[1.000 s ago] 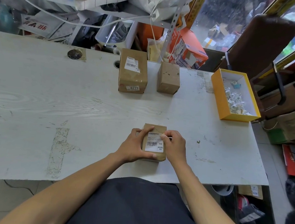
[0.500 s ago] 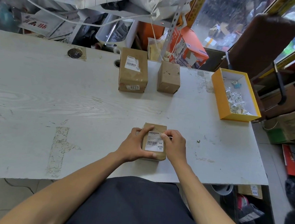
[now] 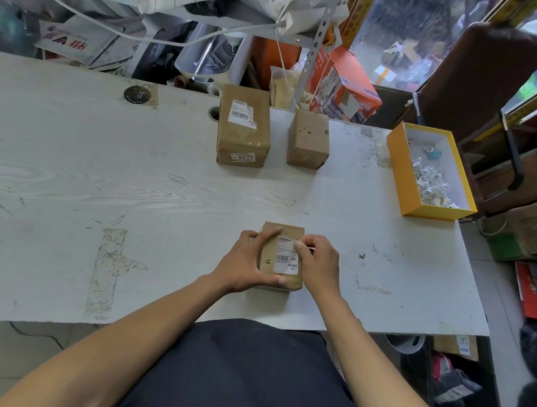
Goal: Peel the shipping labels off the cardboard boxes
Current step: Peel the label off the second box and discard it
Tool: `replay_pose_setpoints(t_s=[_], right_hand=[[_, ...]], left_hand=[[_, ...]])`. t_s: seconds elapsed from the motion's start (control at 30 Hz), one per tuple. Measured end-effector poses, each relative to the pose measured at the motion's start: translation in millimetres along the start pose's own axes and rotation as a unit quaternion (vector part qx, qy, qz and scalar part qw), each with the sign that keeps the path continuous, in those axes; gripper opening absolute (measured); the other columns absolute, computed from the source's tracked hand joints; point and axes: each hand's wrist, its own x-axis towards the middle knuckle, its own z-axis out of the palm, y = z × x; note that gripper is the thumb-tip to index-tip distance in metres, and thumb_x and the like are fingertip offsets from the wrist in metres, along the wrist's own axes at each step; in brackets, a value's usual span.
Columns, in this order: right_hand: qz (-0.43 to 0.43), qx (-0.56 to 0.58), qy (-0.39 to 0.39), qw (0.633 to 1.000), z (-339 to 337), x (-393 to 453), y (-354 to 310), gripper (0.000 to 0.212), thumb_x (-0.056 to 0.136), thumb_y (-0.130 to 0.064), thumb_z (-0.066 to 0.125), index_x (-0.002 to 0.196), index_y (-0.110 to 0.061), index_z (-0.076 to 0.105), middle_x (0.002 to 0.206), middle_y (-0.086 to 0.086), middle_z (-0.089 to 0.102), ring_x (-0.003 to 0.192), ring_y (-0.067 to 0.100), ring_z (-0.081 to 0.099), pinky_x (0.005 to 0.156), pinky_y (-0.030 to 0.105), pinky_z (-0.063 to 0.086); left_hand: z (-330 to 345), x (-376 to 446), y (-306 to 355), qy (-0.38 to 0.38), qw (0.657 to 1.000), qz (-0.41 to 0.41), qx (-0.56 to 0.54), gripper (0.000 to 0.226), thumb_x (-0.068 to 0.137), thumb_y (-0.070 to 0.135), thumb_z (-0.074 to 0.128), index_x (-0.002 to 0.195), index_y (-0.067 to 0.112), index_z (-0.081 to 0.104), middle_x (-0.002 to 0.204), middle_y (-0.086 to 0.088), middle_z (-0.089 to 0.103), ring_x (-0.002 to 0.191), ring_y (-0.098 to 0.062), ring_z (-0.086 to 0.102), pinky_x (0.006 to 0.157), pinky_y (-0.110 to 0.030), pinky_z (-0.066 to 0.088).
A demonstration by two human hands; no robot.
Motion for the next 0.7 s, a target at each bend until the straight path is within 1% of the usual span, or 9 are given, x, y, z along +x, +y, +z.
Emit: replay_pose_setpoints(t_s=[0.07,0.13,0.7], right_hand=[[-0.003,-0.003,0.001,1.000,0.3,0.7,0.6,0.007,0.088,-0.014,0.063,0.081,-0.014,0.066,0.090,-0.002,0.064,0.084,0.014,0.061,0.076,0.027,0.049],[-0.004,-0.004,0.001,1.000,0.4,1.3,1.0,0.007,0.088,-0.014,0.063,0.081,-0.012,0.066,0.090,-0.001,0.064,0.084,0.014,0.061,0.077,0.029,0.050],[-0.003,-0.007,0.004,1.000,1.9,1.7,2.1,0.008,0.089,-0.016,0.063,0.082,-0.014,0.066,0.091,-0.002,0.063,0.084,0.012,0.062,0.072,0.024,0.048]], left_hand=[[0.0,0.1,0.1,0.001,1.000,-0.001,0.001,0.102,0.056,0.066,0.081,0.139,0.064,0.022,0.138,0.000,0.029,0.126,-0.018,0.046,0.106,-0.040,0.046],[0.3,0.1,0.0,0.003,1.000,0.001,0.003,0.102,0.056,0.065,0.082,0.140,0.064,0.023,0.138,0.000,0.030,0.127,-0.017,0.045,0.106,-0.040,0.045],[0.1,-0.6,0.2,0.004,1.000,0.000,-0.002,0.102,0.057,0.065,0.082,0.140,0.064,0.024,0.139,0.000,0.030,0.128,-0.019,0.045,0.107,-0.042,0.045]])
